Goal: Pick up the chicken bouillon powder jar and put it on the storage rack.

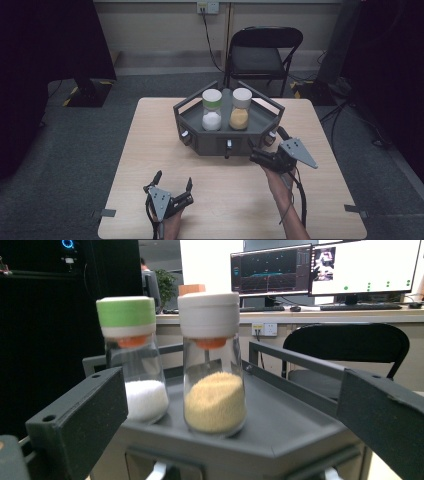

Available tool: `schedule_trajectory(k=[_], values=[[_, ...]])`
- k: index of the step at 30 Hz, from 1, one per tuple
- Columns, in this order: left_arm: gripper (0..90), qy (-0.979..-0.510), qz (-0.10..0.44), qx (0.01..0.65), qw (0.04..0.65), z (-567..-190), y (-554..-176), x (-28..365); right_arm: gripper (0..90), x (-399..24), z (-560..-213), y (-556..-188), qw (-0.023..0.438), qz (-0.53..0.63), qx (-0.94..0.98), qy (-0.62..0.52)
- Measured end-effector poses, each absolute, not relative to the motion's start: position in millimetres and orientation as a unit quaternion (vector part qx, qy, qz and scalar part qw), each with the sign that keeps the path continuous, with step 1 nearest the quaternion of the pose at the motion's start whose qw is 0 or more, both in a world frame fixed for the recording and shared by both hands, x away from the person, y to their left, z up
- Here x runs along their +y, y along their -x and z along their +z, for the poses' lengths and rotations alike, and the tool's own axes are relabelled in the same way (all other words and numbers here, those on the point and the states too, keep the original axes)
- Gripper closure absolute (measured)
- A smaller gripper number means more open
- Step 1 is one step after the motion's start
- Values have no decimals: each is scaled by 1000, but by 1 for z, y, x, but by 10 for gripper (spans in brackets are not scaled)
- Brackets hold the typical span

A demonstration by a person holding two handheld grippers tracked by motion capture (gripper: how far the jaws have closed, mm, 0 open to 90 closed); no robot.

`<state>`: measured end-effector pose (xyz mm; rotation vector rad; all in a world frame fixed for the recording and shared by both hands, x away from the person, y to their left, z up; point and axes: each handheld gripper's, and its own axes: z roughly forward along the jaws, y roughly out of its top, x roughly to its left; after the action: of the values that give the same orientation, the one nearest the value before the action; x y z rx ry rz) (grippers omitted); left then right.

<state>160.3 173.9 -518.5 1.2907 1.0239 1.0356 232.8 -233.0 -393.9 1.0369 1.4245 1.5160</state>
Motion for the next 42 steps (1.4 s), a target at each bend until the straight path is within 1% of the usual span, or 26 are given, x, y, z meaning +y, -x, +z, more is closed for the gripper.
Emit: schedule_trajectory(k=[9, 13, 25, 33, 39, 42], values=[[3, -548, 440, 435, 564, -519, -160, 174, 0, -233, -420, -203, 420, 585, 560, -410], [2, -547, 440, 435, 564, -519, -160, 174, 0, -232, -433, -189, 445, 574, 550, -413], [3, -547, 440, 435, 564, -519, -160, 174, 0, -236, -468, -165, 434, 567, 543, -442], [3, -546, 440, 436, 563, -519, -160, 174, 0, -231, -492, -157, 446, 551, 544, -450], [3, -546, 440, 436, 564, -519, -160, 174, 0, -230, -502, -155, 444, 549, 538, -460], [2, -546, 440, 436, 563, -519, -160, 174, 0, -225, -507, -154, 454, 543, 533, -464]])
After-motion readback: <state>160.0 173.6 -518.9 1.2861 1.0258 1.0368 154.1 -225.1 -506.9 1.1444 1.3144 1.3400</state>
